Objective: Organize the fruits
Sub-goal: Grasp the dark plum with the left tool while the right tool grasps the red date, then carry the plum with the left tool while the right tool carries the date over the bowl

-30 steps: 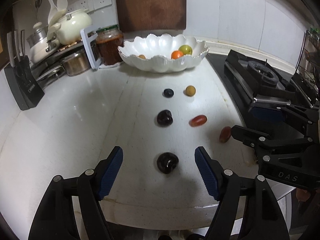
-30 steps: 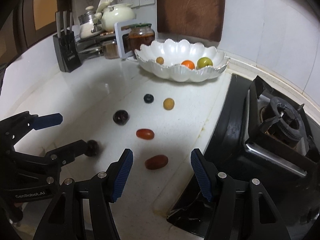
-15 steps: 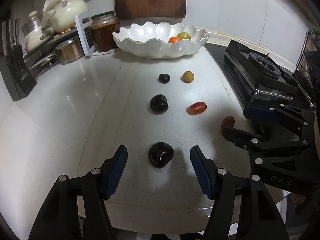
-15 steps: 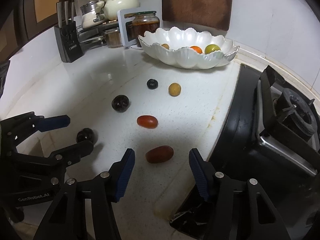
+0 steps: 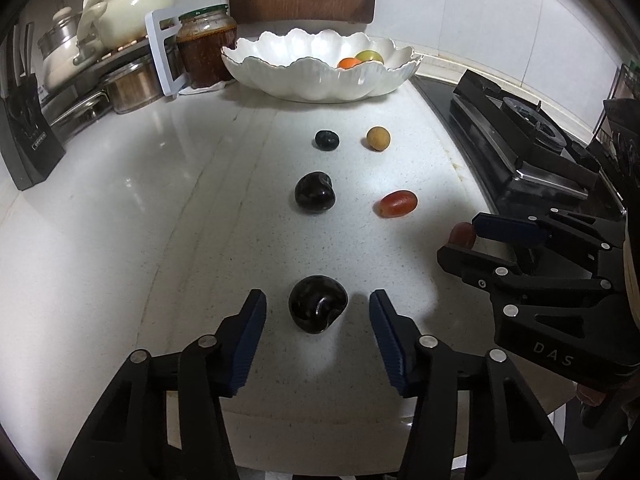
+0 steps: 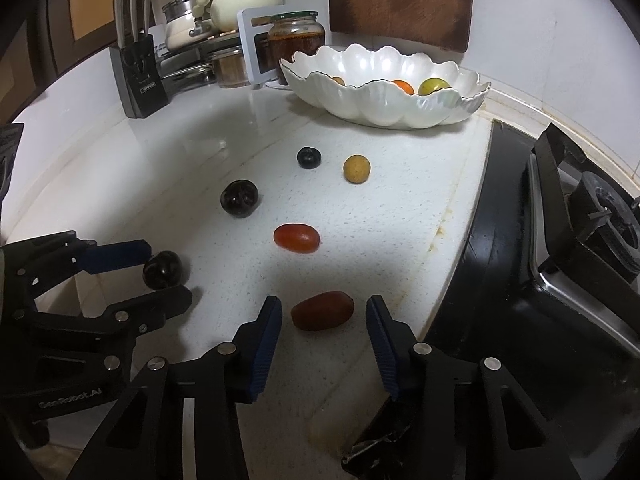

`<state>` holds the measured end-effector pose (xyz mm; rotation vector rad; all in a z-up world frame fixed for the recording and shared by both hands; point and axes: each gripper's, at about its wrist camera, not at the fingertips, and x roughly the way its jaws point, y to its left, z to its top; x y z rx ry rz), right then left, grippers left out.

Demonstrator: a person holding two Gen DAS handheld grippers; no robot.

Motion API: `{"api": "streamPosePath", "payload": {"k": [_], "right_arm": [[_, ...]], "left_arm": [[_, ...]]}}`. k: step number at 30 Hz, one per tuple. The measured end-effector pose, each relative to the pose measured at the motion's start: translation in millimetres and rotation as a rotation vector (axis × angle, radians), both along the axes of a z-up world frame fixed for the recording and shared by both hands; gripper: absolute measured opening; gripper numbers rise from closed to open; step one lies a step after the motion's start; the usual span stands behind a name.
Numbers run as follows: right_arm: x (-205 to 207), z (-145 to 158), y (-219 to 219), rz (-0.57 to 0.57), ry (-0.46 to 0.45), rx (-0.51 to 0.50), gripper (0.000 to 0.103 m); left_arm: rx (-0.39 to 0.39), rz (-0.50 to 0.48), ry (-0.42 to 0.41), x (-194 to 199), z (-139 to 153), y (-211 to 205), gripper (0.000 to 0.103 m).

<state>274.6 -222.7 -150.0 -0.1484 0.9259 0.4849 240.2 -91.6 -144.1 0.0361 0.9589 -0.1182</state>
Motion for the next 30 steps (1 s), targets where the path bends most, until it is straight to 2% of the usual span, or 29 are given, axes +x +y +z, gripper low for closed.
{"api": "streamPosePath", "payload": {"k": [5,9,18,30], "right_arm": [[0.5,-0.2,-0.1,0.005,0.000,-0.004,0.033],[1.4,0.7,0.0,0.009,0.006,0.005,0.031],[-0.7,11.5,-3.9,-0.001,-0.013,0.034,0.031],[-0.9,36.2,-5.7,-0.039,-0.067,0.063,0.031]], "left_arm": [[-0.012,0.005,0.013,2.9,-2.1,0.7,0.038],[-0.027,0.006,0.013,3.6,-1.3,2.0,0.030],[-0.096,0.042,0.023,6.0,4.1,7.7,0.029],[-0.110,0.046,-0.064,7.1,33.7,10.7,0.029]]}}
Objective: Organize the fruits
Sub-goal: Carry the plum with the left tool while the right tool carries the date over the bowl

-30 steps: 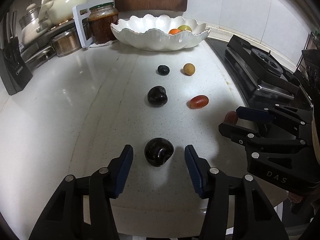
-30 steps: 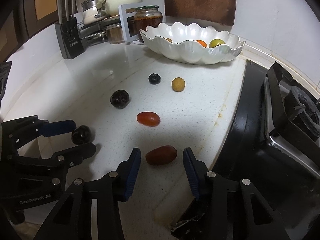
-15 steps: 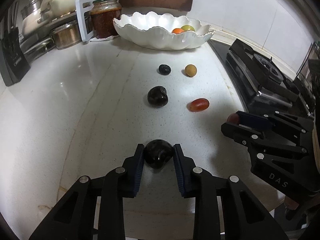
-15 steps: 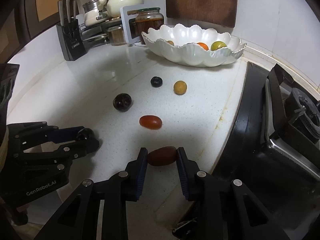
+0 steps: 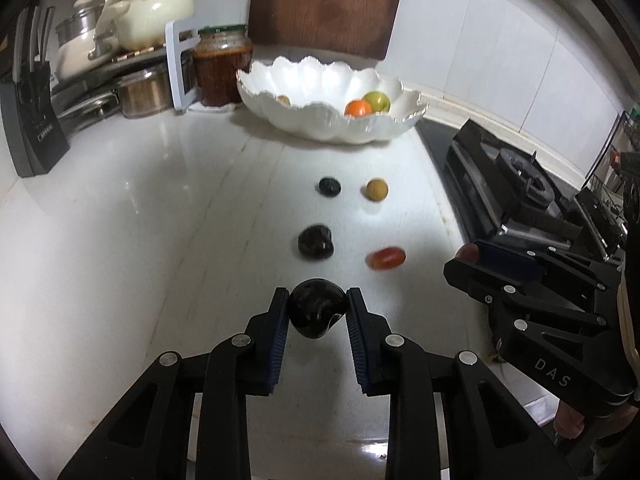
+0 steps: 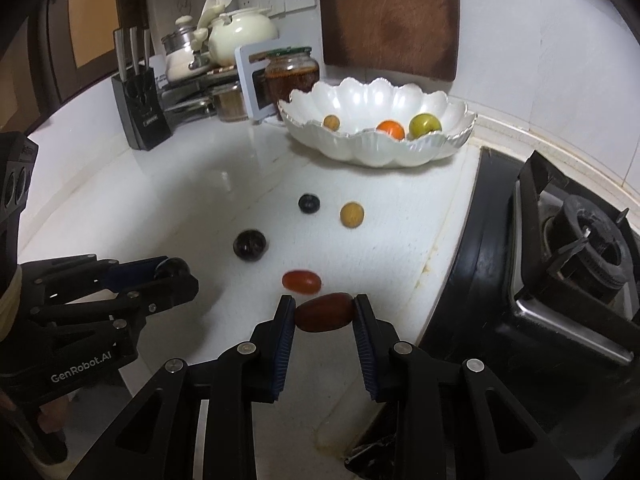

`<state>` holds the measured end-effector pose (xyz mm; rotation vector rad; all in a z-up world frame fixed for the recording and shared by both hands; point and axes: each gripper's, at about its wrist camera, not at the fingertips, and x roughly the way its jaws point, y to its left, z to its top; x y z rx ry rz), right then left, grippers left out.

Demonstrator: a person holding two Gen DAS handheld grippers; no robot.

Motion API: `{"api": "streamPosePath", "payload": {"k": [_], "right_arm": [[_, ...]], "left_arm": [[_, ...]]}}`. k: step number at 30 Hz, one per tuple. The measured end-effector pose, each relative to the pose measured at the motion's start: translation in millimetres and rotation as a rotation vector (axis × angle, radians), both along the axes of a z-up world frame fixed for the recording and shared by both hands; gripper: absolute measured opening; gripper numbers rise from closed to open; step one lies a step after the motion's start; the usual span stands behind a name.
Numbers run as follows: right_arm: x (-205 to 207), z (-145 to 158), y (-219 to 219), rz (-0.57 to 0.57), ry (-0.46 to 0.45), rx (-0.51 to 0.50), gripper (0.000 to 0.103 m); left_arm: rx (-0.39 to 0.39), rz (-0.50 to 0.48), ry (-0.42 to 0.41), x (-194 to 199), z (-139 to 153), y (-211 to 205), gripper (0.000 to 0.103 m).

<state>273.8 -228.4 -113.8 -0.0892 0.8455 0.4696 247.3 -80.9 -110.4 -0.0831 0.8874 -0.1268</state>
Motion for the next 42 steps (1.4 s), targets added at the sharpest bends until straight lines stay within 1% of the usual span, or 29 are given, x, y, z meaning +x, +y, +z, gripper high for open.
{"api": "streamPosePath", "payload": {"k": [7,15,23,32,40,42], "right_arm": [[6.1,15.8,2.8,-0.042,-0.032,0.014,0.031],[14.7,35.8,1.8,-0.115,-0.074,0.061,0.031],[26.4,53.1,1.9,-0.152,-0.119,0.078,0.031],[45.1,69.4,6.2,-0.191,-0.169,0.098,0.031],[69.8,85.7,9.3,-0.226,-0.216,0.102,0.031],[76.9,89.2,9.5,-0.235,-0.221,0.108,0.031]], "left_arm": [[-0.003,-0.027,-0.049,8.3,17.8,5.1,0.029],[-0.012,-0.048,-0.098,23.5,37.5,10.5,0.029],[-0.013,-0.063,-0.161,41.5,60.4,11.6,0.029],[-0.010,-0.072,-0.236,64.0,81.1,18.3,0.028],[0.013,-0.084,-0.284,84.0,98.0,20.2,0.028],[0.006,-0.091,-0.290,91.4,103.1,21.3,0.028]]}}
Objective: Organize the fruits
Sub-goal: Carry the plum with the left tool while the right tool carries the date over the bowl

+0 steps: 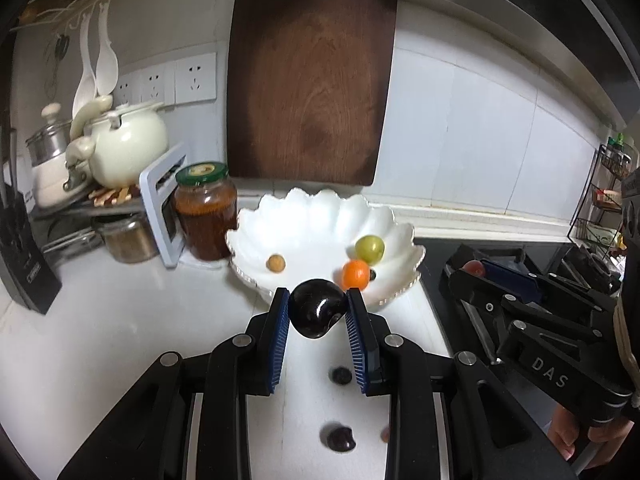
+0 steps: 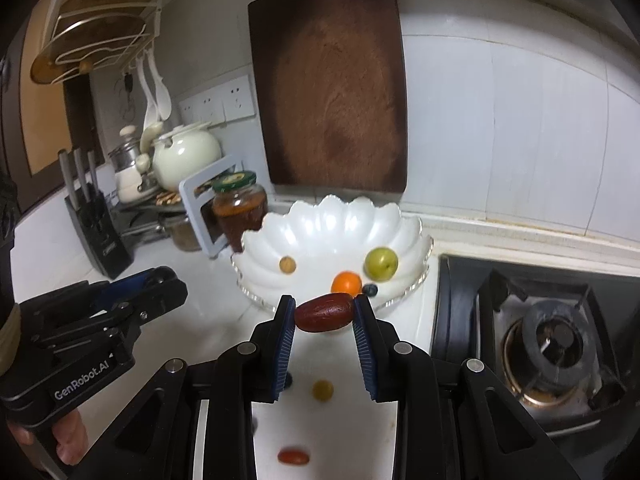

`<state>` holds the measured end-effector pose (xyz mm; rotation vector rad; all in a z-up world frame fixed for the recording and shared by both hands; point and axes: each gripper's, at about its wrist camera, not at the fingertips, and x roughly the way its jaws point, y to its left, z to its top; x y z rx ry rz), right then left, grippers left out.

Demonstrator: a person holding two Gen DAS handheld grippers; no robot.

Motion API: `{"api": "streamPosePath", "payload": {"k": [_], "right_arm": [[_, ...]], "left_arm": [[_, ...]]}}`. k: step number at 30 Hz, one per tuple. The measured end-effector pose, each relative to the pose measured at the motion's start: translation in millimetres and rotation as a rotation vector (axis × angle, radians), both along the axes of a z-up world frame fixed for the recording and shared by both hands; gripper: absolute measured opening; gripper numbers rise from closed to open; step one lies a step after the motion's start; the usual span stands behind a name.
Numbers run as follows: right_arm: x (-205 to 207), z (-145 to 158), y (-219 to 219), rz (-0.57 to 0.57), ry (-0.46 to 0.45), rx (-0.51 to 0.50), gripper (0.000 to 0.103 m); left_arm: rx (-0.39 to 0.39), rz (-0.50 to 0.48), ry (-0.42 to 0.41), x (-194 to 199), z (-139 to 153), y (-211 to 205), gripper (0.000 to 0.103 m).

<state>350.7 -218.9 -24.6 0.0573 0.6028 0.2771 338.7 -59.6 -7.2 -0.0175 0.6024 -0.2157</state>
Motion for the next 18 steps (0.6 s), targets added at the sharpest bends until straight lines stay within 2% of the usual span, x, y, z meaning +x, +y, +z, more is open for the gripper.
{"api": "streamPosePath", "payload": {"k": [10,18], "right_arm": [[37.8,17.0,4.4,-0.029,-0.021,-0.008,0.031],[68.9,25.3,12.2,-0.025,-0.026,-0.037,0.031]], "left_arm": [[0.019,-0.002,-0.027,40.7,20.0,1.8,0.028],[0.011,-0.023,0.018,77.3,26.0,2.7,0.028]]}}
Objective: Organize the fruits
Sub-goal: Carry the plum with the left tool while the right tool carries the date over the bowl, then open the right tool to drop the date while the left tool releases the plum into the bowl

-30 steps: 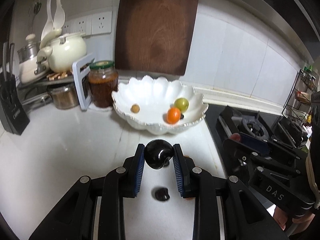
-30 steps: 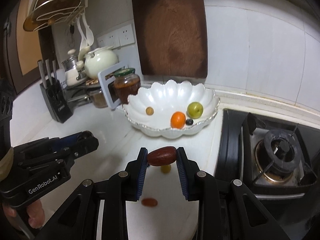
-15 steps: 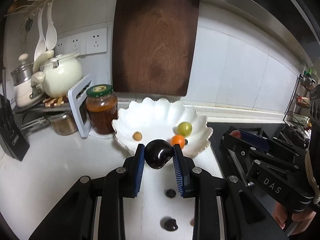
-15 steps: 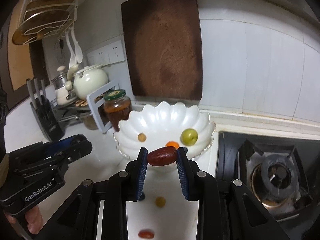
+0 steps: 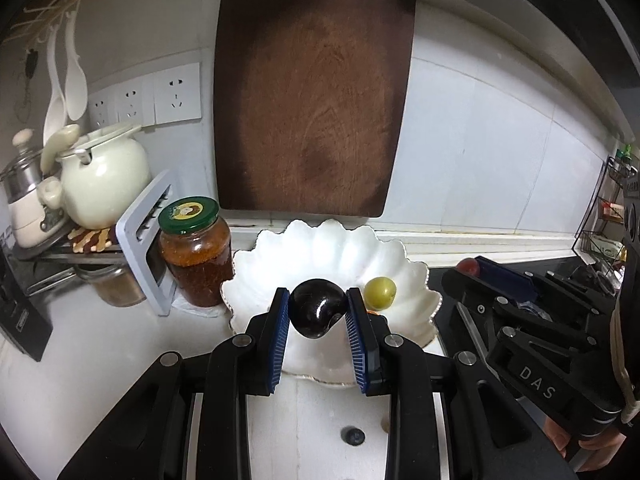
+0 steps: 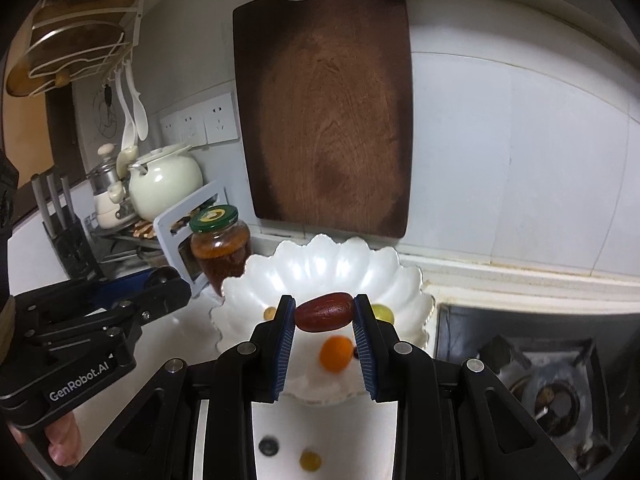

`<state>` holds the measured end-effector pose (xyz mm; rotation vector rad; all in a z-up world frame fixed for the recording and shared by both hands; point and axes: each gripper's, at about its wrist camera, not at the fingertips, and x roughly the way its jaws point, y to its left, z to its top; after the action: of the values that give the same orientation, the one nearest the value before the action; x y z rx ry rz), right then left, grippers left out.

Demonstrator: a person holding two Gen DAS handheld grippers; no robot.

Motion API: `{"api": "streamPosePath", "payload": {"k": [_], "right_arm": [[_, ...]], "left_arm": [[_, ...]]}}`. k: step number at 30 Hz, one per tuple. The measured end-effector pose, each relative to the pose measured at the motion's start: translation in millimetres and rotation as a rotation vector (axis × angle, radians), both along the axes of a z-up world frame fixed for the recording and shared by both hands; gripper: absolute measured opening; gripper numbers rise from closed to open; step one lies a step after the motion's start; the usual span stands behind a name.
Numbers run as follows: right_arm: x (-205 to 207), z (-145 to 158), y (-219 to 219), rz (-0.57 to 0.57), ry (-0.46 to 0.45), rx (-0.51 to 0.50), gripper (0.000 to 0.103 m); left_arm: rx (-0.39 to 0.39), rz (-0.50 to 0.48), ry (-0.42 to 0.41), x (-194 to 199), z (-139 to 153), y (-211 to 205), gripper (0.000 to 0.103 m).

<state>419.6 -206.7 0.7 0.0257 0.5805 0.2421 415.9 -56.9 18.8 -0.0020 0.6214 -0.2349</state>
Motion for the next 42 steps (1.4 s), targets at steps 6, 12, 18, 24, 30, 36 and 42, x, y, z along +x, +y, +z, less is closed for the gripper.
{"api": "streamPosePath", "payload": {"k": [6,12,18,24,30,36,42], "right_arm": [[33.4,-1.3,3.0,-0.005,0.037,-0.001,0.031],[67.6,-6.8,6.1,-0.012,0.079,-0.022,0.031],[102.5,-20.5,6.3,-0.008,0.158,-0.012,0.031],[133.0,-36.8,3.7,-0.016,0.224,-0.018,0.031],[154.2,-53.5,2.8,-0.017,0.276,-0.023,0.031],[166.3,-73.0,7.4,-0.010,0.304,-0.050,0.031],[177.6,-83.8,9.8,-0.001,0.339,-0.059,0.031]], "left_arm": [[-0.001,-0.002,0.026,32.4,0.5,1.5,0.028],[0.011,-0.001,0.064,66.2,-6.8,-0.2,0.028],[0.021,-0.004,0.106,99.9,-17.1,-4.8,0.028],[0.038,-0.005,0.152,132.6,-28.5,-10.8,0.028],[0.047,-0.005,0.216,162.8,-46.3,-14.9,0.028],[0.071,0.003,0.296,186.8,-72.7,-18.9,0.028],[0.069,0.013,0.339,197.6,-85.1,-19.4,0.029]]}}
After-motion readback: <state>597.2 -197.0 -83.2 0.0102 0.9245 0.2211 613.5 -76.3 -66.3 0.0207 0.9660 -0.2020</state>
